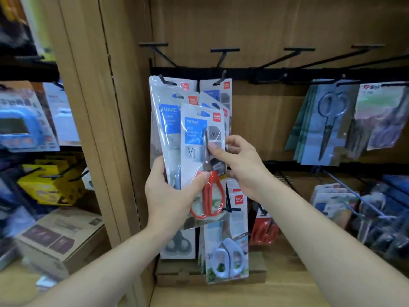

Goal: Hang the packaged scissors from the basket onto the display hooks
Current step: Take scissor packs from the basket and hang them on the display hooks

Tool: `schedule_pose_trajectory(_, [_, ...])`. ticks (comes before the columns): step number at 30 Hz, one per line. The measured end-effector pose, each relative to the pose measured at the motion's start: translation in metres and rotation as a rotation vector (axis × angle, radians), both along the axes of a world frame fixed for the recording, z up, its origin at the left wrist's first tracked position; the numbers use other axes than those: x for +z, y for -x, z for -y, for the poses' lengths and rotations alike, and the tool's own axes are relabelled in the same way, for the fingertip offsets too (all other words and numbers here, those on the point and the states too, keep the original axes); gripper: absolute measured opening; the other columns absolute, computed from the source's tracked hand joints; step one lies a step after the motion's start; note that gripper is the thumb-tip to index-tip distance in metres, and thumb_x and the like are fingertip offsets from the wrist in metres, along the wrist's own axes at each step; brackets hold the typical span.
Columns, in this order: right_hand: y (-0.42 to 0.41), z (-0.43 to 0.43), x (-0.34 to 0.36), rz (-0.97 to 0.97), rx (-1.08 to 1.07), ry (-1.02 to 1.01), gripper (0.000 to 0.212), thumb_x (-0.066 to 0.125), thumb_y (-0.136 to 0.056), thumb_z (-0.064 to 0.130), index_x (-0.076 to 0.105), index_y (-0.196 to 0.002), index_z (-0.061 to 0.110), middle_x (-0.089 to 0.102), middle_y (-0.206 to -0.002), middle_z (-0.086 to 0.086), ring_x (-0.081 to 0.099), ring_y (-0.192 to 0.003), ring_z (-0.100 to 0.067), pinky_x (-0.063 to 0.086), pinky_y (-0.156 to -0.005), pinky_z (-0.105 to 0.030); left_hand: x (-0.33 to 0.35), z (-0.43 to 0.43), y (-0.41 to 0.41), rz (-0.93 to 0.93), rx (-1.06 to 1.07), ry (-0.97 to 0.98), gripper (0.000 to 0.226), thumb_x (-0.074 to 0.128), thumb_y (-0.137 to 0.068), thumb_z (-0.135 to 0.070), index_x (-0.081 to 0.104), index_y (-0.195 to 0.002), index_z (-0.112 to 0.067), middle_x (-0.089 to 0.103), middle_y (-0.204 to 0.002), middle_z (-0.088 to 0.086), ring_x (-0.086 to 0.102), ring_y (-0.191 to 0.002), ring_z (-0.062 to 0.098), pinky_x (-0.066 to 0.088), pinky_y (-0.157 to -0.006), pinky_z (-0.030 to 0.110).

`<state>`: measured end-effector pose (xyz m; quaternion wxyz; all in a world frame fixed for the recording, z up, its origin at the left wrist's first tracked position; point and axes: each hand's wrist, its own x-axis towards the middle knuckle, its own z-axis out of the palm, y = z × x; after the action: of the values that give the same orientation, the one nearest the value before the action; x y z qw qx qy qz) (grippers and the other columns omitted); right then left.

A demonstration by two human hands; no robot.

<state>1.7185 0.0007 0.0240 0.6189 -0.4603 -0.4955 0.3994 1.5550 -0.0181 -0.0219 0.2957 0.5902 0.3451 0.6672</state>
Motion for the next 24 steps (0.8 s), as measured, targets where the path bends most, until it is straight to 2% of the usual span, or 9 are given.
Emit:
schedule_pose_trajectory(3, [-0.010,-0.002,-0.006,-0.147,-0.014,-0.034,0.021,0.078,-0.089,0.013,0.063,-0.103,0.010,0.073,-0.102,-0.010,0.075,-0.091,-0.024,0.060,-0.069,-0.035,0.001,0.001,0.002,-0.023,-0.016,-0.005,0.055,0.088,-0.078,-0.023,0.059,-0.122,-0.036,0.070,-0.111,-0.026,0.069,-0.106,-0.002,0.061,-0.079,0.021])
schedule_pose_trajectory(7, [-0.016,-0.001,-0.009,-0.352,-0.026,-0.043,0.008,0.065,-0.098,0.005,0.063,-0.104,0.008,0.070,-0.099,-0.013,0.070,-0.091,-0.024,0.063,-0.081,-0.049,-0.002,0.000,0.008,-0.053,-0.014,-0.002,0.057,0.084,-0.082,-0.027,0.059,-0.133,-0.026,0.070,-0.120,-0.017,0.070,-0.111,0.003,0.063,-0.080,0.027])
schedule_pose_trajectory(10, [-0.019,-0.002,-0.005,-0.452,-0.105,-0.073,0.019,0.058,-0.100,-0.004,0.053,-0.108,0.012,0.072,-0.100,-0.016,0.070,-0.089,-0.025,0.059,-0.086,-0.051,-0.003,0.002,0.012,-0.050,-0.002,-0.016,0.052,0.083,-0.083,-0.023,0.062,-0.131,-0.022,0.071,-0.118,-0.015,0.070,-0.107,0.002,0.061,-0.076,0.020])
schedule_pose_trajectory(12, [-0.025,-0.003,0.000,-0.510,-0.131,-0.084,0.030,0.054,-0.101,-0.006,0.051,-0.122,0.016,0.073,-0.108,-0.017,0.073,-0.091,-0.023,0.062,-0.084,-0.047,-0.002,0.003,0.017,-0.038,0.002,-0.018,0.045,0.083,-0.083,-0.018,0.065,-0.124,-0.020,0.073,-0.112,-0.014,0.072,-0.102,0.002,0.058,-0.072,0.015])
schedule_pose_trajectory(14, [-0.036,-0.002,0.004,-0.553,-0.098,-0.110,0.036,0.050,-0.102,-0.007,0.051,-0.132,0.013,0.074,-0.111,-0.014,0.075,-0.093,-0.021,0.062,-0.081,-0.042,-0.002,0.002,0.025,-0.065,0.018,-0.018,0.039,0.083,-0.084,-0.017,0.066,-0.119,-0.022,0.074,-0.106,-0.016,0.072,-0.098,0.002,0.059,-0.073,0.017])
schedule_pose_trajectory(17, [-0.053,0.003,0.004,-0.482,-0.045,-0.144,0.032,0.050,-0.102,-0.007,0.059,-0.130,0.006,0.072,-0.121,-0.016,0.072,-0.107,-0.027,0.060,-0.092,-0.046,0.000,0.001,0.037,-0.141,0.037,-0.021,0.038,0.081,-0.085,-0.023,0.064,-0.119,-0.025,0.073,-0.107,-0.020,0.071,-0.100,-0.001,0.061,-0.075,0.021])
schedule_pose_trajectory(21, [-0.063,0.016,0.004,-0.221,-0.009,-0.256,0.029,0.057,-0.098,-0.007,0.068,-0.117,0.011,0.074,-0.110,-0.008,0.071,-0.106,-0.024,0.059,-0.087,-0.041,0.001,0.005,0.046,-0.221,0.045,-0.013,0.051,0.075,-0.077,-0.045,0.058,-0.123,-0.033,0.069,-0.112,-0.024,0.071,-0.104,-0.002,0.062,-0.073,0.019])
schedule_pose_trajectory(24, [-0.059,0.023,0.012,-0.027,-0.055,-0.340,0.029,0.063,-0.096,-0.004,0.071,-0.116,0.015,0.076,-0.113,-0.005,0.069,-0.115,-0.025,0.058,-0.095,-0.045,0.000,0.007,0.047,-0.255,0.059,-0.010,0.060,0.074,-0.074,-0.051,0.057,-0.128,-0.032,0.068,-0.118,-0.022,0.071,-0.105,0.001,0.064,-0.073,0.027])
